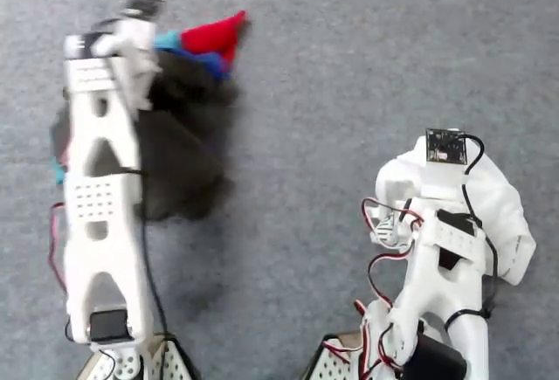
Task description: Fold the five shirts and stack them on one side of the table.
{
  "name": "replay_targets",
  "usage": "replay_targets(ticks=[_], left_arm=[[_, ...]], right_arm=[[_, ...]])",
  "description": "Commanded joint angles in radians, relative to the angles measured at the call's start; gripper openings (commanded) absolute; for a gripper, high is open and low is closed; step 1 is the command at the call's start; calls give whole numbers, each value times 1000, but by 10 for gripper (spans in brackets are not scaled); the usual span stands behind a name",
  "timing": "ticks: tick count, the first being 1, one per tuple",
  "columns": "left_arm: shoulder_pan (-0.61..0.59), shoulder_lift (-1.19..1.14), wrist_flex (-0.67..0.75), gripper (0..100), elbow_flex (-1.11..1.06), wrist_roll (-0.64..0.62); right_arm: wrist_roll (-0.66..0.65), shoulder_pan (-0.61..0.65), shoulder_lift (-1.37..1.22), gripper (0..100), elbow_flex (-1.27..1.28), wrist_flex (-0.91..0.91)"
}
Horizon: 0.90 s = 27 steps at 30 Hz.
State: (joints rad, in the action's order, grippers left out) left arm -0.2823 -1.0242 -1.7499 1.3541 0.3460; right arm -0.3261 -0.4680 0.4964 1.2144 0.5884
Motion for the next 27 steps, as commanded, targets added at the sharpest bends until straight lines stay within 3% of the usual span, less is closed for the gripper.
replay_targets(ticks=[1,10,18,21,24,27], left_arm=[[-168,150,-11,28,39,11],[-437,311,-11,28,38,12],[-460,414,-12,34,-91,8],[-414,474,-12,163,-259,2],[-397,535,-9,335,-409,-158],[-397,580,-9,354,-473,-227]], right_arm=[[-9,14,-8,42,8,-12],[-9,14,-8,42,8,-12],[-9,15,-8,42,8,-12],[-9,15,-8,42,8,-12],[-9,15,-8,42,8,-14],[-9,15,-7,42,7,-14]])
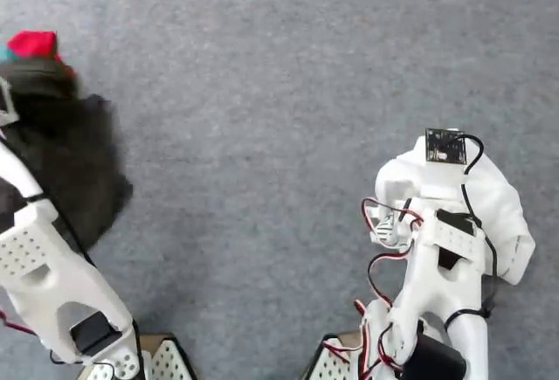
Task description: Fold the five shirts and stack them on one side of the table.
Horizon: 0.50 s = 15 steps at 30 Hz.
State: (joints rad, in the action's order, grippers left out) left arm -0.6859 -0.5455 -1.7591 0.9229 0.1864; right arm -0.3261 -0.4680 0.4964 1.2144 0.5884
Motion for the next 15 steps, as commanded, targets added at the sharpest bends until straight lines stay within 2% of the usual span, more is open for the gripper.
replay_targets(ticks=[1,4,7,11,15], left_arm=[[7,114,0,350,-47,-71],[-15,161,0,346,-24,-72],[-73,249,0,345,2,-68],[-150,391,-2,345,-33,-66],[-205,514,-2,345,-163,-44]], right_arm=[[-9,15,-4,42,4,-8],[-9,32,1,42,-4,15],[-9,94,1,42,-71,137],[-5,258,1,42,-294,433],[-6,503,1,42,-582,779]])
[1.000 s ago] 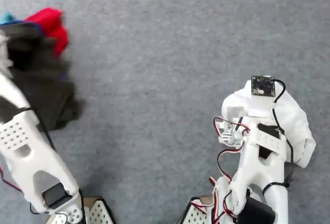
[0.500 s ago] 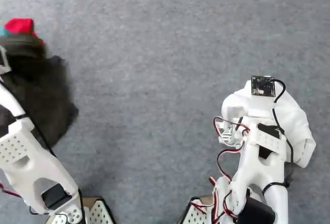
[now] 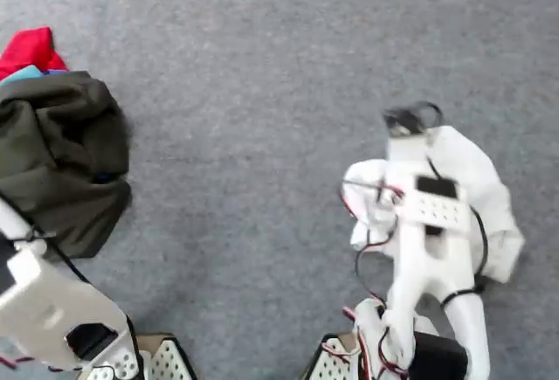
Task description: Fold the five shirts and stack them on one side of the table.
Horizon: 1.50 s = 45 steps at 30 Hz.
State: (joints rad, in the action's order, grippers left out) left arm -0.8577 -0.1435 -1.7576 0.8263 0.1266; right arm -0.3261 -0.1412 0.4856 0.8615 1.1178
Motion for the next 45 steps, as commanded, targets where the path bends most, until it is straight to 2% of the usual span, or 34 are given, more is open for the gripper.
replay_targets(ticks=[1,5,8,10,13,18,23,26,30,32,36,38,42,45], left_arm=[[-47,137,-3,345,-111,32],[-94,222,-2,345,-315,77],[-125,276,0,345,-469,78],[-133,304,0,345,-558,80],[-128,347,0,345,-671,80],[-73,439,0,345,-809,80],[45,560,0,345,-978,74],[150,643,0,345,-1084,72],[305,753,0,345,-1213,72],[384,798,0,345,-1274,72],[522,865,3,345,-1386,72],[585,879,37,345,-1425,75],[684,887,201,345,-1489,71],[742,885,331,345,-1537,31]], right_arm=[[-9,245,12,42,-303,322],[-9,516,4,42,-628,499],[-9,663,2,42,-808,482],[-9,712,2,42,-880,454],[-9,715,2,42,-905,453],[-11,572,2,43,-696,450],[-34,350,2,45,-334,295],[-199,213,4,45,-150,169],[-454,98,4,46,-1,34],[-500,48,4,47,42,-11],[-506,-57,4,52,61,-71],[-505,-114,7,109,58,-91],[-508,-189,10,303,51,-110],[-502,-204,10,339,12,-71]])
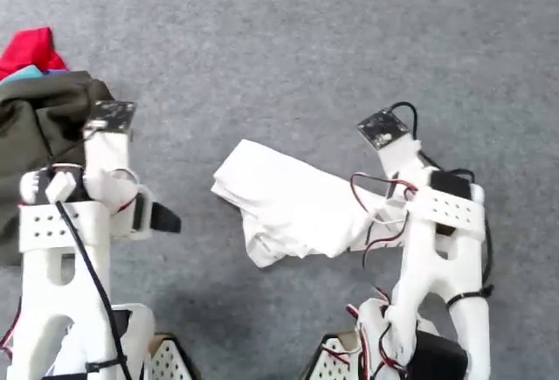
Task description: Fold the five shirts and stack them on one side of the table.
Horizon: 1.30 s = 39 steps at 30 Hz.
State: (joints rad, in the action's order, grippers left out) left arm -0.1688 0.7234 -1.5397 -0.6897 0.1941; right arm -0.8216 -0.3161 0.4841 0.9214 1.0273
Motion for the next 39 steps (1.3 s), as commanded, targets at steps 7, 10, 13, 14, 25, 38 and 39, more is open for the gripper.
replay_targets(ticks=[7,10,13,14,25,38,39], left_arm=[[68,20,209,346,-88,-318],[67,21,209,346,-131,-328],[67,31,210,346,-179,-327],[67,31,207,345,-193,-327],[67,31,219,293,-205,-327],[73,31,183,977,-255,-327],[74,32,206,1000,-274,-327]], right_arm=[[54,34,12,339,-269,261],[77,143,12,342,-364,373],[77,275,12,342,-412,442],[75,318,12,342,-418,454],[78,594,5,343,-378,549],[72,597,4,827,-378,715],[72,598,4,891,-378,723]])
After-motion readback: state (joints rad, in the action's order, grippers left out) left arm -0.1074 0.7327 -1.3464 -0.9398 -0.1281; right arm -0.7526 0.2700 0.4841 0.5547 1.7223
